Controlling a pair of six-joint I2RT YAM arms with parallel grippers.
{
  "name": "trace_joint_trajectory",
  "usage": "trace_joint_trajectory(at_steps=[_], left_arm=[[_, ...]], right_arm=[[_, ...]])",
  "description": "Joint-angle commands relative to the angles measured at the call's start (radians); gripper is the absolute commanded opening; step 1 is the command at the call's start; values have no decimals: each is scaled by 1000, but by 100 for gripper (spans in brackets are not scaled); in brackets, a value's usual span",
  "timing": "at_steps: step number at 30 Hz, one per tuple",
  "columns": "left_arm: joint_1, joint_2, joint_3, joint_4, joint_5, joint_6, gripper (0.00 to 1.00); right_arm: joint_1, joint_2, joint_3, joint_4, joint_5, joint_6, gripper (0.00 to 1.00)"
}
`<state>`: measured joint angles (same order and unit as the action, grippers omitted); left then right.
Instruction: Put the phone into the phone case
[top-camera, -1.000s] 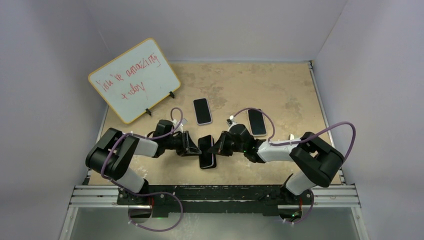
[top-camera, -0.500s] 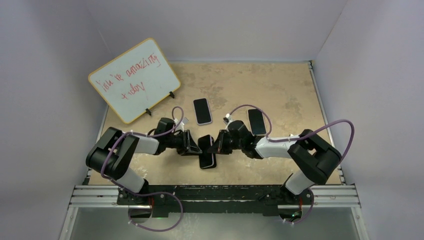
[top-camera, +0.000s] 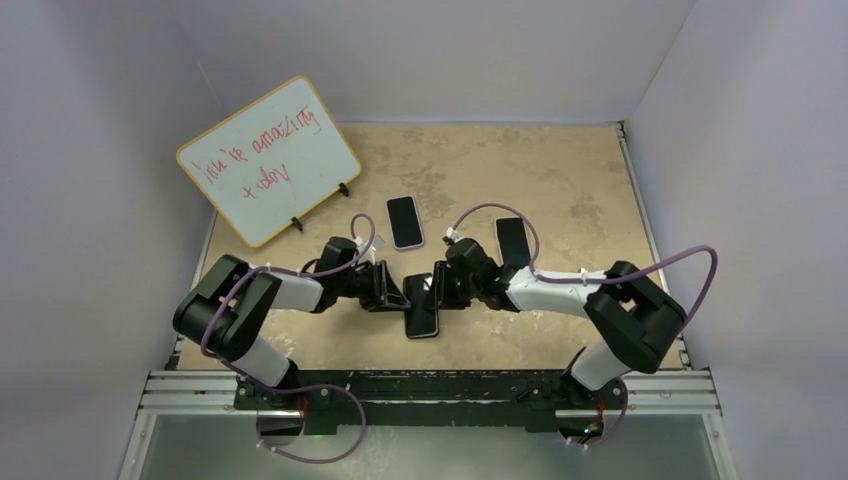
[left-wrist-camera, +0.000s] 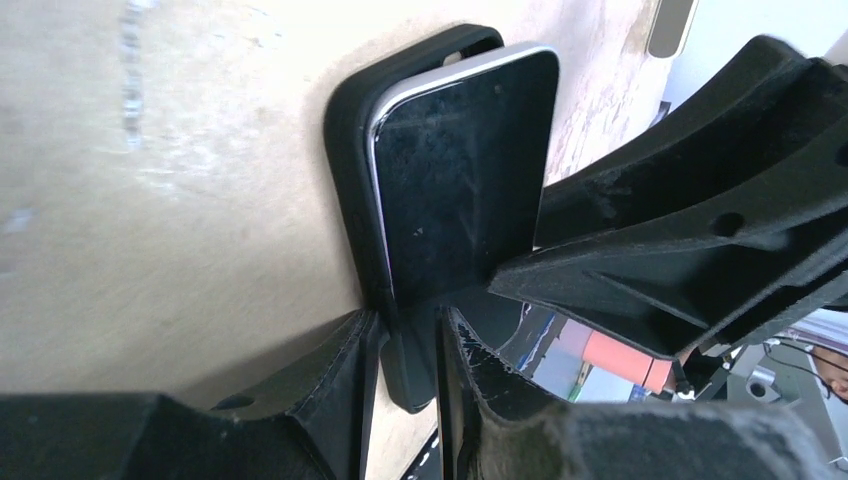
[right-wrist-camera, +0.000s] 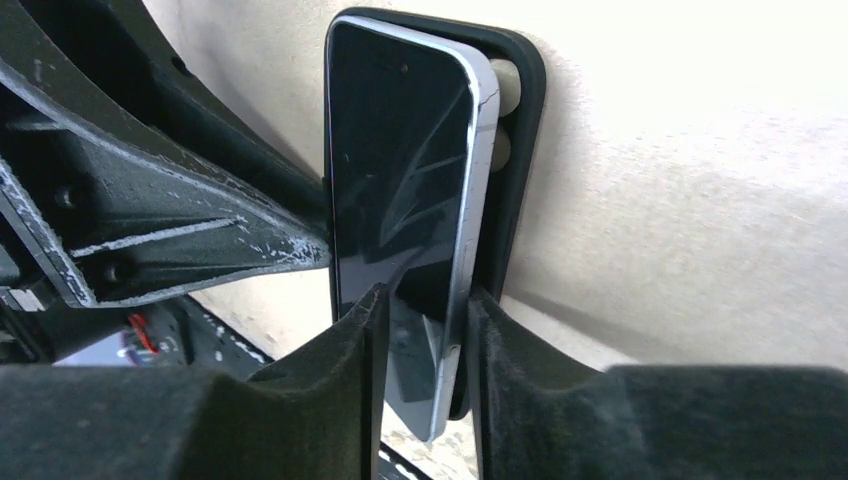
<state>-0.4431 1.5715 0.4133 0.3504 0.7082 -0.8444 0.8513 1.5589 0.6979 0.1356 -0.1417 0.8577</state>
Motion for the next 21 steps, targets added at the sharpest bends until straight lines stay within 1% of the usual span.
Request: trace_joint_trajectory(at_steps=[1,3,6,9,13,17,21], left_arm=[[-70,17,2,82,-44,-41,29],[-83,16,0,91,-50,-55,28],[-87,9,-3,95,-52,-59,28],[-89,2,-3,86,-56,-55,28],[-88,-8,-3,86,-58,-58,28],[-89,-31,-4,68,-91,-44,29],[-89,-30,3,35,-109,-17,32]], right_arm=[[6,-92,52,-151,101,-70,38],[5,-120,55,-184,124,-79,40],[1,-148,57,-229,145,-89,41],[0,-170,44,-248,168,-95,37],[-3,-188,7,-205,155,-89,30],[-4,-156,2,-180,143,-91,25],[-3,-128,-8,-148,123,-92,23]])
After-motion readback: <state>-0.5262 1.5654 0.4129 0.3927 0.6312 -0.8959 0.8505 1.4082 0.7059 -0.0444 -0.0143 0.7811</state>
